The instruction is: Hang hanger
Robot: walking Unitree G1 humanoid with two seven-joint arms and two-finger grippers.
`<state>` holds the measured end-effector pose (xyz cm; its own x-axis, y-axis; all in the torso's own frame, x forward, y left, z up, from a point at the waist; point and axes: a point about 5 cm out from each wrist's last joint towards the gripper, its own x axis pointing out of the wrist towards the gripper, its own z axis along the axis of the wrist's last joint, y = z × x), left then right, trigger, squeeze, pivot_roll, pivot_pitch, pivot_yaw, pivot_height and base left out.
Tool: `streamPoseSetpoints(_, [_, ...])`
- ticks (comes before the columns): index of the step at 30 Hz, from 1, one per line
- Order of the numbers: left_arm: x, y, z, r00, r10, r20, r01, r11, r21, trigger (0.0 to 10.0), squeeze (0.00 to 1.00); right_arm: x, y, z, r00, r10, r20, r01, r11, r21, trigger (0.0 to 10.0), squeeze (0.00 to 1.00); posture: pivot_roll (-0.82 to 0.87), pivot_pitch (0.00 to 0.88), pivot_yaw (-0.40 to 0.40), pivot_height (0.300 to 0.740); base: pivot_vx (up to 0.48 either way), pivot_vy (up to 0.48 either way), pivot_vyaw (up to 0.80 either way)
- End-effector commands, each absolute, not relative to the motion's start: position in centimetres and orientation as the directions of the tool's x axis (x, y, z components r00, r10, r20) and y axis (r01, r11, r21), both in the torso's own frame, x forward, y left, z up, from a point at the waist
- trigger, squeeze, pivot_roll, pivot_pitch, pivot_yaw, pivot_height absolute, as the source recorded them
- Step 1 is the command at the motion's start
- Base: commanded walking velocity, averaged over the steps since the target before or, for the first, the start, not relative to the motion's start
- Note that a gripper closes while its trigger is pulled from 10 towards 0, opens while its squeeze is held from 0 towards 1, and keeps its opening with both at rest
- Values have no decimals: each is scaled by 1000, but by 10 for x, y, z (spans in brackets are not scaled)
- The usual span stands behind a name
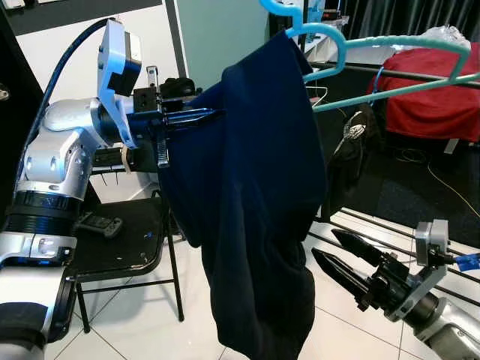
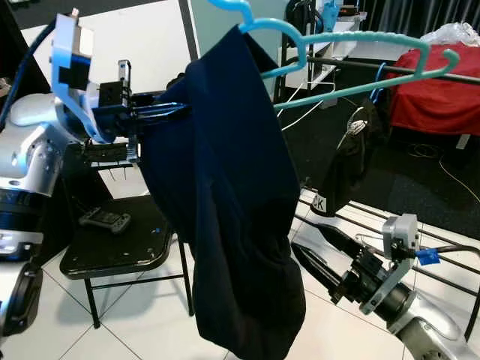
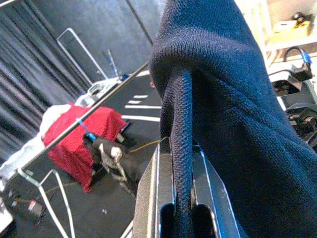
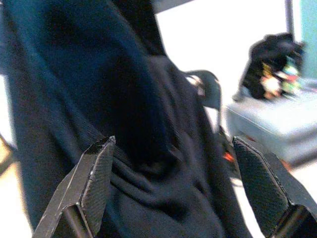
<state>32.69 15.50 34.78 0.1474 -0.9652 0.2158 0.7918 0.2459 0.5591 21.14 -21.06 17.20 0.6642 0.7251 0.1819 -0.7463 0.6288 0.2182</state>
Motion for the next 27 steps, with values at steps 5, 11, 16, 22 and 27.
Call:
streamPoseSetpoints(5, [322,149,352,105,-964,246,793,230,564,0,0,217,-189,195,538,794,284,-843,507,180,10000,0,-208,0,79,740,0,0,0])
streamPoseSetpoints(11, [321,147,350,98,-965,243,801,222,557,0,0,221,-183,205,497,807,320,-867,474,152,0,0,-206,0,76,740,0,0,0])
streamPoseSetpoints(16, [320,146,349,101,-964,246,805,224,549,0,0,219,-184,209,487,813,318,-872,470,135,0,0,-209,0,75,740,0,0,0])
streamPoseSetpoints(22, [321,146,348,115,-964,242,805,233,545,0,0,218,-190,209,510,804,307,-859,497,124,0,0,-209,0,75,740,0,0,0])
streamPoseSetpoints(27, [327,154,349,173,-954,245,789,283,545,0,0,213,-197,207,531,799,281,-846,519,123,0,0,-218,0,76,740,0,0,0])
